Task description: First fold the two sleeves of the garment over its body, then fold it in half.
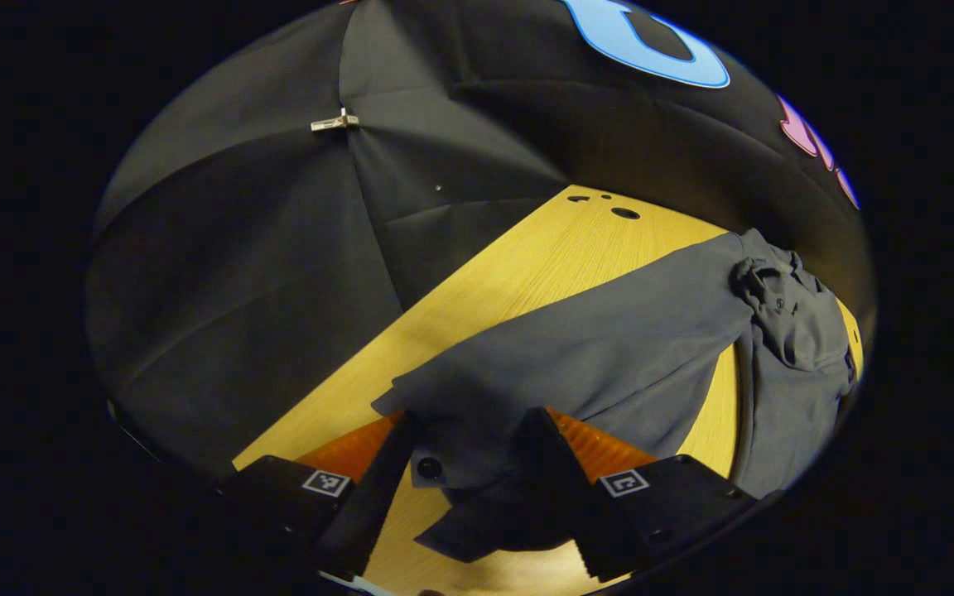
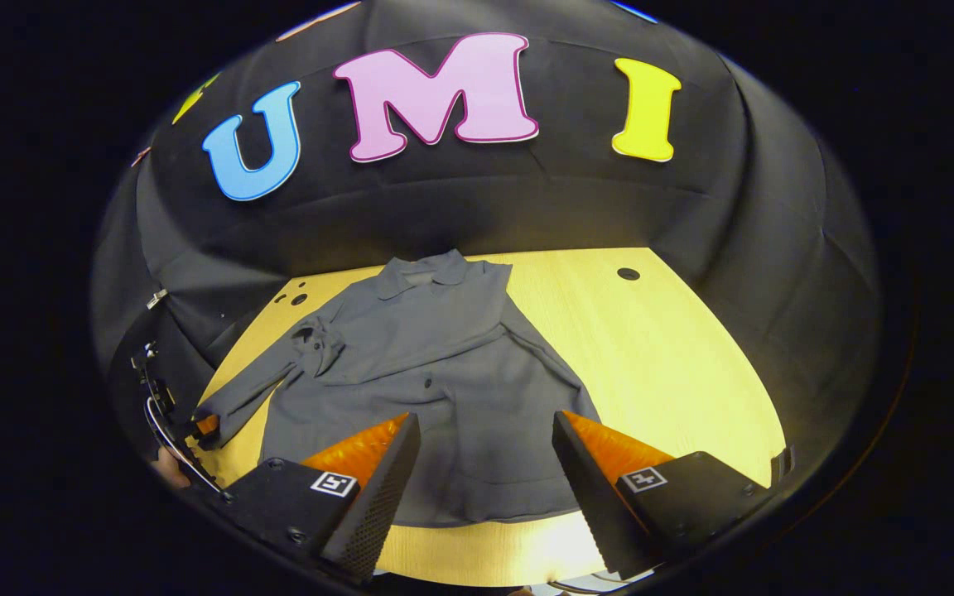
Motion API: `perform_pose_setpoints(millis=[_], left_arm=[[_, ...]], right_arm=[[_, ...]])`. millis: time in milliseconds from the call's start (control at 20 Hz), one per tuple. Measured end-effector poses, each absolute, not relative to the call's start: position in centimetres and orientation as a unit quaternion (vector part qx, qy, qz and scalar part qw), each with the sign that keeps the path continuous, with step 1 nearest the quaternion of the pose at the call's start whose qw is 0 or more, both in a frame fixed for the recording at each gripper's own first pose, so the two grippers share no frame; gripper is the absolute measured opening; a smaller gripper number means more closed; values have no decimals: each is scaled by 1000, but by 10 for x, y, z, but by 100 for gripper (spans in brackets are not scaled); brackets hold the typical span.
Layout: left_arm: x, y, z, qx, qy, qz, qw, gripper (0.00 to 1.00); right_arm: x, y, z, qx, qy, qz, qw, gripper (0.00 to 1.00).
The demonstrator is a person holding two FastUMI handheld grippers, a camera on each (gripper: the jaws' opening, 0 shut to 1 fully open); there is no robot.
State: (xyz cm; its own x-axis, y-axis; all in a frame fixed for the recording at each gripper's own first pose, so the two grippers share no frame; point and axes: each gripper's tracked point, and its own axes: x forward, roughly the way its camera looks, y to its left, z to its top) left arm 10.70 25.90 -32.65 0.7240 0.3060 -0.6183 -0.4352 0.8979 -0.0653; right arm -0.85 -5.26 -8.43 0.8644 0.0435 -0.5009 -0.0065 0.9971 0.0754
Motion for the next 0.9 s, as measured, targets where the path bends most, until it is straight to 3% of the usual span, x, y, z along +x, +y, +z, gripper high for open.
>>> perform_pose_setpoints(millis=[100,300,450,500,650,900], left_arm=[[112,250,-324,-107,321,183,923,90],[125,230,-326,-100,324,171,925,27],[124,227,-325,-115,322,178,923,17],[125,225,-325,-119,323,178,922,10],[123,226,-315,-138,325,193,916,2],[145,203,-252,-169,276,187,928,6]], right_arm=[[-6,-51,-85,27,261,19,965,99],[1,-48,-84,16,256,37,966,99],[9,-49,-88,14,257,46,965,99],[12,-50,-90,14,257,47,965,99],[16,-59,-92,12,257,46,965,99],[19,-75,-102,11,269,47,962,99]])
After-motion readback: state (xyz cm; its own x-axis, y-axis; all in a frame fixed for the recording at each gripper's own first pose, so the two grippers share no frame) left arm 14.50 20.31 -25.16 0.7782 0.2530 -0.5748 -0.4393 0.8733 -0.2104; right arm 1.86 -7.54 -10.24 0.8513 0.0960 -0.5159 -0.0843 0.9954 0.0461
